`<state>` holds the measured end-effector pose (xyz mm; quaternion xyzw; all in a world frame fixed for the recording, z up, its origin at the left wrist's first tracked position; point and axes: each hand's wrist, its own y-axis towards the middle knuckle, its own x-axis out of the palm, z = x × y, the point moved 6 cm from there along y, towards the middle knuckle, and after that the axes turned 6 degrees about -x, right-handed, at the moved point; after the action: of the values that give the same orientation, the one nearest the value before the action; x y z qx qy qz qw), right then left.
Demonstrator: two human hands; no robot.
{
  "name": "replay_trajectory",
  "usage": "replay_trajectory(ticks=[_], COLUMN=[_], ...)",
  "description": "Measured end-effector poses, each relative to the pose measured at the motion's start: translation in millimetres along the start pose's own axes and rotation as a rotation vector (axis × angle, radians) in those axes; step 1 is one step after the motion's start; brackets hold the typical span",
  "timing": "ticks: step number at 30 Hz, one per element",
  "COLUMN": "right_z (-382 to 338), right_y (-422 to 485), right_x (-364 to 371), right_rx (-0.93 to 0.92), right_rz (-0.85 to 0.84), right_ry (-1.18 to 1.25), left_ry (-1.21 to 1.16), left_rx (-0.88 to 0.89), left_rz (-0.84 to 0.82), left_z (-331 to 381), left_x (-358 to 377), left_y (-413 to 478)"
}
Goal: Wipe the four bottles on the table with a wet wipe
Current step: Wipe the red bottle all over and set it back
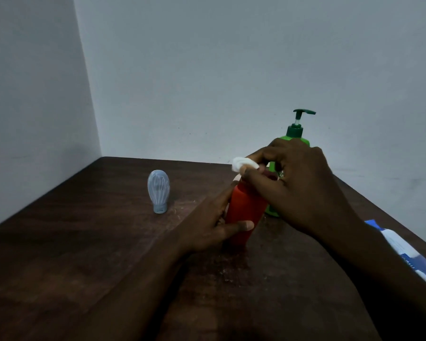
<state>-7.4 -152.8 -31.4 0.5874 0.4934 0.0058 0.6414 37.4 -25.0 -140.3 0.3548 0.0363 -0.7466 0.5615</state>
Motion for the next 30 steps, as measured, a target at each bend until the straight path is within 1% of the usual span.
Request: replay_trajectory(ticks=[3, 7, 9, 10, 12, 17, 21, 24, 26, 28, 30], right_z=[22.5, 54.3, 59.2, 58.9, 52.8, 24.3, 4.2, -2.6, -0.2, 10.9, 27.3], right_y=[2.9, -2.8, -4.9, -4.2, -0.6, 16.3, 28.7, 29.6, 29.3, 27.3, 21.3], right_x=[-5.8, -5.3, -3.8, -2.7, -0.8, 4.4, 14.5, 20.8, 20.9, 17.7, 14.2], right_rx=[0.133, 0.392, 0.469, 0.478, 0.441, 0.246, 0.102, 0.082, 0.078, 0.138, 0.258], right_rz=[-0.080, -0.177, -0.180, -0.185, -0.212, -0.309, -0.419, -0.495, -0.490, -0.455, -0.401], right_ry=[0.061, 0.227, 0.296, 0.298, 0.268, 0.154, 0.074, 0.061, 0.084, 0.161, 0.256], left_ry=[-0.010, -0.017, -0.016, -0.019, -0.025, -0.046, -0.042, -0.033, -0.021, -0.004, -0.004], left_rx=[-0.029, -0.039, -0.042, -0.043, -0.048, -0.054, -0.058, -0.033, -0.037, -0.052, -0.057], left_rz=[-0.006, -0.034, -0.043, -0.048, -0.050, -0.043, -0.037, -0.005, -0.001, -0.005, -0.013], left_z=[0.0, 0.5, -0.5, -0.6, -2.0, -2.7, -1.0, 1.4, 1.0, 0.5, 0.7], left_x=[-0.7, 2.0, 3.8, 4.1, 4.6, 3.6, 3.8, 3.5, 3.0, 3.0, 3.0], left_y=[0.1, 1.1, 1.4, 1.0, 1.5, 2.7, 1.4, -0.6, -1.1, -0.5, 0.5])
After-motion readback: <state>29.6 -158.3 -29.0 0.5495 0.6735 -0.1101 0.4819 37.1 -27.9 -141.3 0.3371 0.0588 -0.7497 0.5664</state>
